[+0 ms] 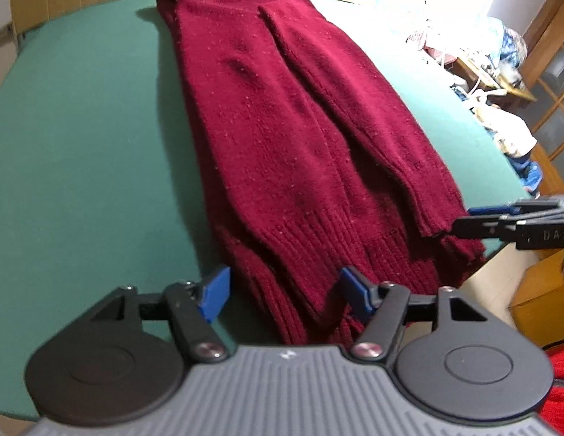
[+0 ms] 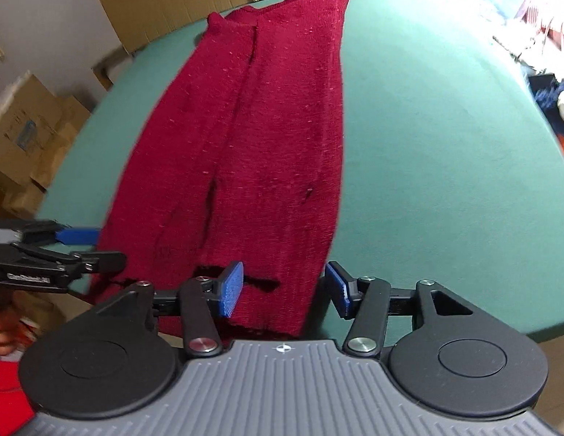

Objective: Fold clothes

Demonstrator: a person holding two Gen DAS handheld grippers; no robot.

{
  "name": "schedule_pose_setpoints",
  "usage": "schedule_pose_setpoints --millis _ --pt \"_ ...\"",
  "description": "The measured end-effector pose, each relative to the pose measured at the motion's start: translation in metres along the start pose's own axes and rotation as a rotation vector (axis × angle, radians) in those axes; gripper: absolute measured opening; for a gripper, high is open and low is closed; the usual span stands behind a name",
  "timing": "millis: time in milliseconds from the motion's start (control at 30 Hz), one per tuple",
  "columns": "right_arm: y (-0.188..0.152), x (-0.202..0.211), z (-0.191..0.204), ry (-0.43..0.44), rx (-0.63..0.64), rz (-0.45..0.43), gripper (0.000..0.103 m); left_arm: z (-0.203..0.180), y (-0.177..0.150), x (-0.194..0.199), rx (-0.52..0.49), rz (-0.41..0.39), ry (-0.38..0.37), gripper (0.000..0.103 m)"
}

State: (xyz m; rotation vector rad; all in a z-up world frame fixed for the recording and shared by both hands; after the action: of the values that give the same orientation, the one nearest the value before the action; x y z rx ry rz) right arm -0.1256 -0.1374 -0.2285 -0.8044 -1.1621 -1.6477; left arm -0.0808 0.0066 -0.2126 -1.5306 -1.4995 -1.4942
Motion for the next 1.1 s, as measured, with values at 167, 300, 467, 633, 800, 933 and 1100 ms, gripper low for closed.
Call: schedule_pose_setpoints --millis 167,300,467,633,800,933,1100 --pt "-0.004 0.002 0.001 -0.002 -0.012 -0.009 0.053 -0.005 0.0 -0.001 0.018 0.0 -0.029 0.061" --pt "-0.001 0.001 0.001 -0.013 -0.033 -0.029 0.047 -0.007 0.0 -0.002 0.012 -0.007 -0.019 0.052" --pt "0.0 0.0 0.006 -0.004 -0.037 -0.035 0.052 -0.002 0.003 -0.001 0.114 0.0 -0.118 0.055" --pt "0.0 0.0 0.0 0.022 -0.11 -0.047 0.051 -0.001 0.002 -0.001 0.132 -0.005 -0.128 0.057" --pt "0.002 0.001 -0.007 0.067 -0.224 -0.054 0.045 0.01 0.008 0.001 0.148 -0.002 -0.102 0.05" --pt "0.003 -0.002 0.002 -0.019 -0.142 -0.041 0.021 0.006 0.009 -0.002 0.075 -0.01 0.003 0.019" --pt "0.004 -0.004 -0.001 0.005 -0.169 -0.042 0.014 0.003 0.008 0.002 0.084 -0.033 -0.003 0.014"
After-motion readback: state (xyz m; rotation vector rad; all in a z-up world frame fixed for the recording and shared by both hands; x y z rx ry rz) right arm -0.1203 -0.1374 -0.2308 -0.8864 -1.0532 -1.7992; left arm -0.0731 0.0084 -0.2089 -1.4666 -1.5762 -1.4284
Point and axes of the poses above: each gripper's, at about its wrist camera, not at the fingertips, and x roughly against the way its jaws point, z to its left, y to its top, the point moved 9 cm from there along -x, roughly the way its jaws point, and after that the axes turned 11 degrees about z, right-handed, at the moved point
